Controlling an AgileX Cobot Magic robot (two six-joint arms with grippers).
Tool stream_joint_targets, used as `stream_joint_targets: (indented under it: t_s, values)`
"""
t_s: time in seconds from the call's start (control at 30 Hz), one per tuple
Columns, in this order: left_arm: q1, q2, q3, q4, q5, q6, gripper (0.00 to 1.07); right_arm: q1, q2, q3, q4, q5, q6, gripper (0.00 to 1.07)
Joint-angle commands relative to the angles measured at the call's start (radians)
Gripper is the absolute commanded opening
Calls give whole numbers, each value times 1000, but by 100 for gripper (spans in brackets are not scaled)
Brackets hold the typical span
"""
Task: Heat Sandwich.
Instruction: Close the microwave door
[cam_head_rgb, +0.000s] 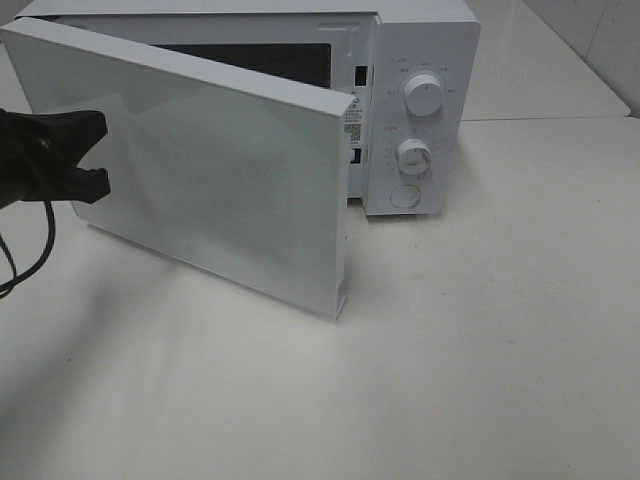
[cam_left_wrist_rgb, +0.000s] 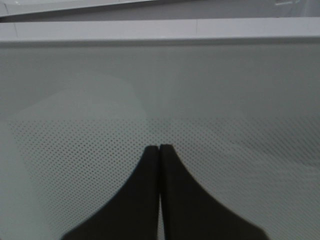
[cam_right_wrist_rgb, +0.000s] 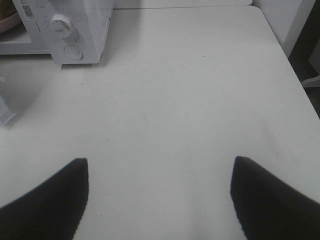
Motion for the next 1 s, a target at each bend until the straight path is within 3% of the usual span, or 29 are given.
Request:
stream_joint_targets:
  t_s: [0.03,0.33,0.67,1.0]
  values:
    - [-50,17,-35,-60,22,-3,0,-8,-26,0,2,-8,-3,75]
    - [-139,63,-107,-139,51,2,0,-8,-26,0,2,-8,-3,75]
    - [-240,112,-211,-229,128,73,0,-8,-26,0,2,-8,-5,75]
    - [-300,171,-286,-300,130,72,0,-8,-26,0,2,-8,-5,75]
